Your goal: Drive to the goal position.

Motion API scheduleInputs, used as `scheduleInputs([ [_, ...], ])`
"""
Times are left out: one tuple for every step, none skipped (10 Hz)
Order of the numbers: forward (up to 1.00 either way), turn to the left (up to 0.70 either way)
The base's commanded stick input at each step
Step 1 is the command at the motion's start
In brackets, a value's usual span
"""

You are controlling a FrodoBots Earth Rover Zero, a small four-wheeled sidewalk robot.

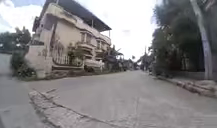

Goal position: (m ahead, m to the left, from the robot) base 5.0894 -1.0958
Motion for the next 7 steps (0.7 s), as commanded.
scheduleInputs([
  [0.50, 0.00],
  [0.50, -0.16],
  [0.50, -0.42],
  [0.50, -0.49],
  [0.50, -0.50],
  [0.50, -0.50],
  [0.50, -0.50],
])
